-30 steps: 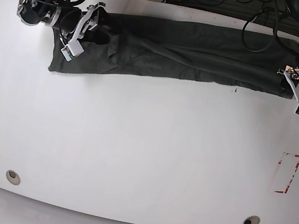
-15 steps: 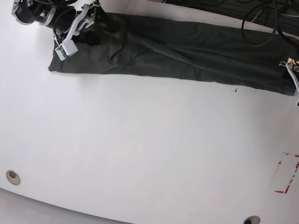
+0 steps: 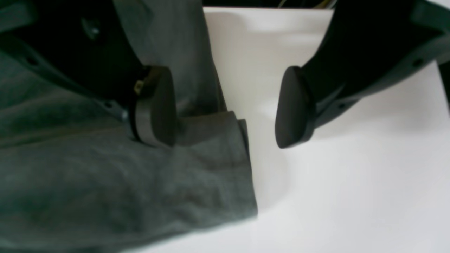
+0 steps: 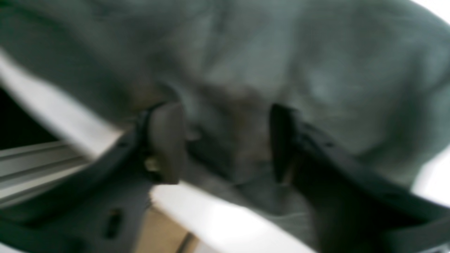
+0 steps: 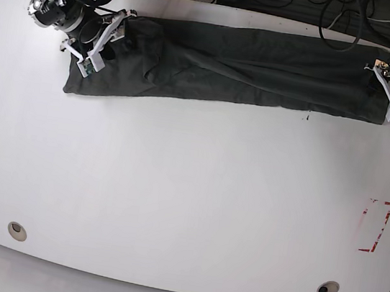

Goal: Layout the t-shirt on the table in an organized manner, then fold the t-shirt properly
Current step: 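Pull the sleeve flap outward with the right gripper to square the fold, then drag the folded shirt with both grippers to straighten it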

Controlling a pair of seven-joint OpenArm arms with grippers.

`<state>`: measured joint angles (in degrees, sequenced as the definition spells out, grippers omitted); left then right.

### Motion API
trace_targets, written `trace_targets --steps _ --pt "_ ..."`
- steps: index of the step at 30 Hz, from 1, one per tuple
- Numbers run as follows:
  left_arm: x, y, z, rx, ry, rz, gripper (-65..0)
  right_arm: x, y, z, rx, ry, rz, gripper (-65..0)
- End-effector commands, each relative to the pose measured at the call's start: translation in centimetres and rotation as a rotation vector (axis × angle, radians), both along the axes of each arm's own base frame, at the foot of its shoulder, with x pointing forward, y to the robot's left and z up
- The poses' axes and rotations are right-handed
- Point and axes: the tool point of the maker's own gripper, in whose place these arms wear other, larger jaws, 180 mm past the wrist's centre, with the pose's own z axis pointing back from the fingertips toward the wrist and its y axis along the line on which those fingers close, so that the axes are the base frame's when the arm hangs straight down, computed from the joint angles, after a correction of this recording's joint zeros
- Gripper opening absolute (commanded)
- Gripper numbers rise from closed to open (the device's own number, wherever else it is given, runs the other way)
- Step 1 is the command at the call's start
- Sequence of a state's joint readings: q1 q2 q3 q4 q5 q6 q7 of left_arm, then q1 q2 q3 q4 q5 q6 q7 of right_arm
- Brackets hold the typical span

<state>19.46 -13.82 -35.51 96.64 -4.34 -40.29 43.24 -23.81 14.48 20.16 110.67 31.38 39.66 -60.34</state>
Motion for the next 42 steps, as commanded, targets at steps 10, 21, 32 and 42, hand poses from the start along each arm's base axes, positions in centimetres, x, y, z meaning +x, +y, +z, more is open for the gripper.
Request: trace_targets --steps 10,21,32,42 --pt "1.3 -0.2 -1.7 -0.058 -0.001 0.007 -25.3 1.7 -0.5 -2.3 -0.121 -0.042 -0.004 -43.1" --pt "5.3 -1.5 -2.9 -0.120 -0.024 -0.041 -25.3 4.2 -3.2 -5.5 -0.073 -0.030 -0.078 -43.3" --pt "8.2 -0.5 -1.5 -0.107 -0.064 -0.046 -25.3 6.3 -6.6 -4.6 -0.094 -0.069 -0.160 -43.3" --pt "8.4 0.8 -0.6 -0.073 -0.071 -0.048 -25.3 7.0 -8.6 -3.7 -0.104 -0.100 -0.220 -43.3"
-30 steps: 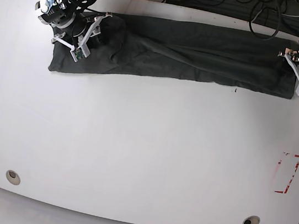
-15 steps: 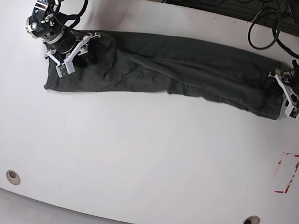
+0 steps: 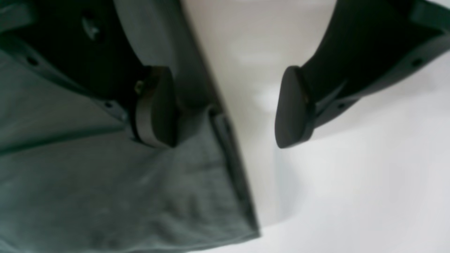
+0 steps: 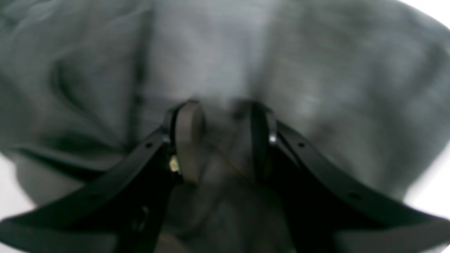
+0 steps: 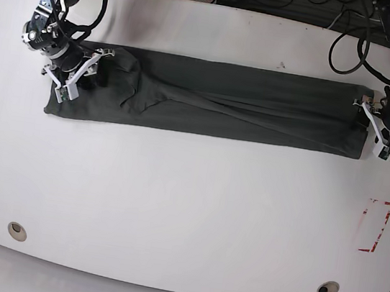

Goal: Layout the t-shirt on the table in an organized manner, then fold the t-shirt properly
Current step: 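Drag the folded shirt with both grippers to straighten it, then open the left gripper, lift it, and lower it onto the folded end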

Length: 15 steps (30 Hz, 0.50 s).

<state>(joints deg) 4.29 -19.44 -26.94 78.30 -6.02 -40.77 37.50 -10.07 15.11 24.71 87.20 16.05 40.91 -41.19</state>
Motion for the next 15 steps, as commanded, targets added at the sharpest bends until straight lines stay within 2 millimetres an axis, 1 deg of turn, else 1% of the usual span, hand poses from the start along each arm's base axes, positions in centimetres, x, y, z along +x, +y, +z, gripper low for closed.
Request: trace_targets --steps 1,4,10,13,15 --pt "0.2 1.6 1.0 0.056 -0.002 0.016 -25.3 -0.1 -1.6 0.1 -0.055 0.021 -0.016 -43.3" --pt "0.5 1.8 1.7 0.062 -0.021 0.017 -25.3 -0.1 -1.5 0.1 -0.053 0.019 -0.017 -43.3" --pt "0.4 4.0 4.9 0.117 -0.061 0.090 -25.0 -0.1 -1.5 0.1 -0.053 0.019 -0.017 -43.3" --pt "1.4 3.7 6.6 0.083 -0.113 0.107 -24.9 -0.1 -1.4 0.1 -0.050 0.018 -0.018 -43.3" --pt "1.5 3.9 7.3 0.062 -0.126 0.129 -24.7 -0.1 -1.4 0.1 -0.050 0.018 -0.018 -43.3"
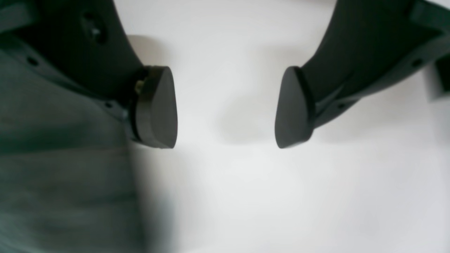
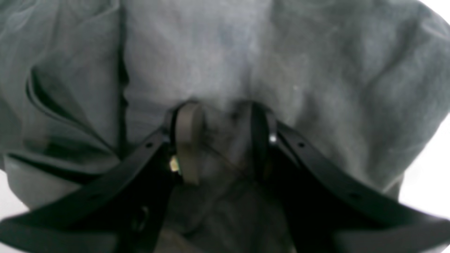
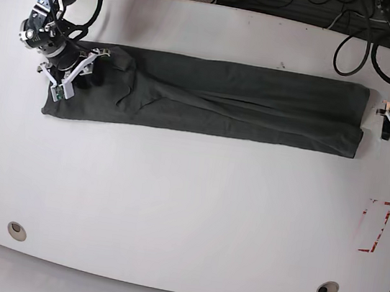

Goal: Layout the t-shirt on the table in an organized manner, then fold the t-shirt properly
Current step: 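Open the left gripper, lift it, and lower it onto the folded end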

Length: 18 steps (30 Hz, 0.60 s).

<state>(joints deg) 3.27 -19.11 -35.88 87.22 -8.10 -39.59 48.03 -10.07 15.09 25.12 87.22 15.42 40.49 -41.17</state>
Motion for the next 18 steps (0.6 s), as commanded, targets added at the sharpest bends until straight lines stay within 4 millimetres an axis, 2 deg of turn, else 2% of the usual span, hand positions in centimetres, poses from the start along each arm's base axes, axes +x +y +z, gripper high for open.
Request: trace_targets --steps 1,5,9,16,18 --pt "1.7 -0.3 2.6 -0.028 -0.091 -0.010 -24.7 -0.1 -1.0 0.2 -0.036 0.015 -0.005 -43.3" --pt "1.2 0.3 3.1 -0.089 -0.104 0.034 -21.2 -0.2 -0.9 0.1 -0.033 0.018 -0.006 -43.3" --pt "1.1 -0.1 3.3 -0.160 -0.117 0.044 -16.7 -0.2 -0.9 0.1 -0.031 0.019 -0.006 -43.3" --pt "0.9 -1.9 3.1 -0.269 -0.119 0.021 -16.1 -0.3 -0.9 0.0 -0.031 0.020 -0.006 -43.3" --pt "0.4 -2.3 2.5 -0.300 -0.108 0.021 -16.1 -0.3 -0.9 0.0 -0.031 0.021 -0.005 -43.3"
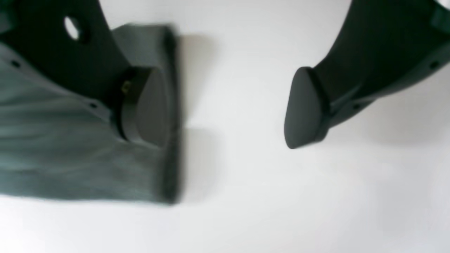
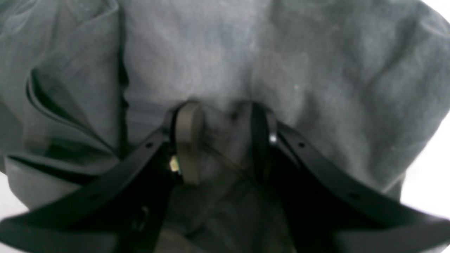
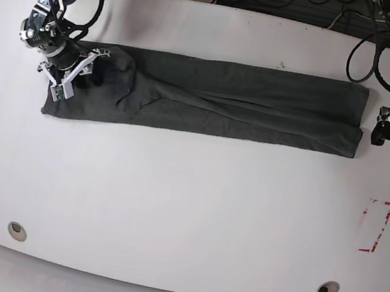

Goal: Layout the t-shirt on the table in an organized manner, then fold the t-shirt properly
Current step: 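Open the left gripper, lift it, and lower it onto the folded end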

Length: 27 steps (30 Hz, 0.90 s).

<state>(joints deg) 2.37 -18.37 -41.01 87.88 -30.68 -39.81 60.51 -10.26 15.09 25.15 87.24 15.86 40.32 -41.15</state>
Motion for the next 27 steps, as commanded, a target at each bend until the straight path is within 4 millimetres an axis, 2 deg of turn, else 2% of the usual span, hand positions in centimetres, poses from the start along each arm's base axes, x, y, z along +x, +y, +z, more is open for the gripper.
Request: trace_targets --steps 1,7,14,20,27 --pt "0.0 0.2 0.6 -0.013 -0.027 -0.007 -16.1 -0.2 -0.9 0.0 -0.037 0.021 0.000 -43.3" --pt "-0.5 -1.4 -1.5 -0.113 0.008 -0.024 -16.4 -0.2 -0.9 0.0 -0.037 0.021 0.000 -43.3" --pt "-1.6 -1.6 -4.1 -0.171 0.077 -0.004 -16.4 -0.2 -0.9 0.0 -0.037 0.021 0.000 -43.3" --pt "-1.7 -1.8 -4.4 -0.180 0.084 -0.002 -16.4 -0.2 -0.8 0.0 -0.036 0.021 0.001 -43.3" --pt "-1.4 -4.0 -5.3 -0.205 0.102 -0.044 -16.5 -0.2 -0.8 0.0 -0.034 0.020 0.001 -43.3"
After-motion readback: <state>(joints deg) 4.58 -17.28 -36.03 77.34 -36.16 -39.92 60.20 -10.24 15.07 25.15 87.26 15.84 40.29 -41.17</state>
